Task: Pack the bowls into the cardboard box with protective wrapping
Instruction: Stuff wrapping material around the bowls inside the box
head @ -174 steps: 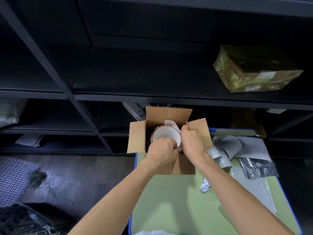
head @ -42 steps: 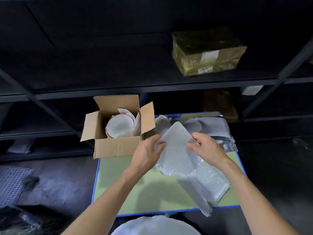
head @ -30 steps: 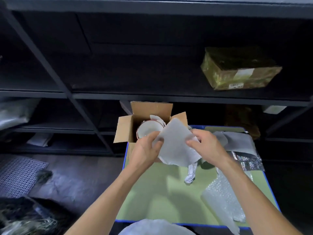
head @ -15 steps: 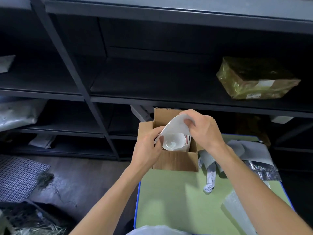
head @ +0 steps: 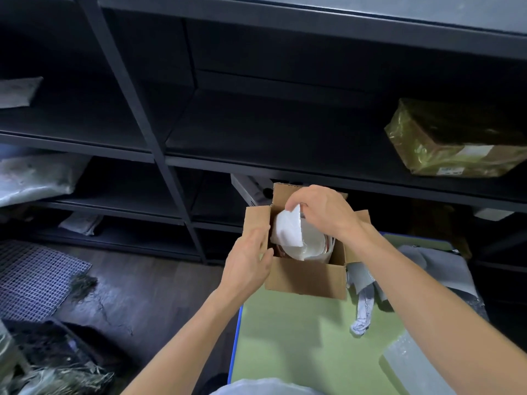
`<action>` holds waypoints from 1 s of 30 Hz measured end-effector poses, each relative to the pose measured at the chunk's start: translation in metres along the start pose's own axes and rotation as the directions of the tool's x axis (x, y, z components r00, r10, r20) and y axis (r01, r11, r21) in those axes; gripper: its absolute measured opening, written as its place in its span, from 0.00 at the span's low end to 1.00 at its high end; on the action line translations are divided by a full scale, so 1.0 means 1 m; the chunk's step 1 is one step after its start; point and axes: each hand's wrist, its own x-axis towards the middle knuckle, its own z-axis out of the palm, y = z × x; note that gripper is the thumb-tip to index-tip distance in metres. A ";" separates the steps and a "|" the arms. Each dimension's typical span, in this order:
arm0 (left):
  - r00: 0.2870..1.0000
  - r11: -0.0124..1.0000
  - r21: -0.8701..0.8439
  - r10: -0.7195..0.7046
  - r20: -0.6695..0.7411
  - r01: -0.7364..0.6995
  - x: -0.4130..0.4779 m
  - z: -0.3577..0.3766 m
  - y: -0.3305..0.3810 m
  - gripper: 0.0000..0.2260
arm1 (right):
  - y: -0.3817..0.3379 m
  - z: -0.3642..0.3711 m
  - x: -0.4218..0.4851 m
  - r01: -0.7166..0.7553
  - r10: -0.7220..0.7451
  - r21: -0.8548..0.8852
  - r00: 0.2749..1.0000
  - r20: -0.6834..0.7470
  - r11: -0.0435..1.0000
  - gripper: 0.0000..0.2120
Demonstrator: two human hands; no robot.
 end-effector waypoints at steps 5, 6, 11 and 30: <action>0.999 1.000 -0.014 0.016 0.046 -0.015 0.007 0.006 0.006 0.18 | 0.002 0.012 0.022 0.097 -0.094 -0.040 0.992 0.087 0.994 0.20; 0.999 1.000 -0.011 0.020 0.040 -0.020 0.009 0.007 0.008 0.18 | 0.002 0.016 0.025 0.111 -0.106 -0.044 0.989 0.103 0.993 0.20; 0.999 0.997 0.071 0.003 -0.042 0.000 0.018 0.010 0.022 0.28 | 0.005 0.039 0.034 0.171 -0.154 -0.081 0.971 0.182 0.982 0.15; 0.985 0.957 0.242 -0.135 -0.106 0.157 0.047 0.023 0.022 0.08 | 0.027 0.057 0.033 0.086 -0.071 -0.362 0.996 0.053 0.928 0.08</action>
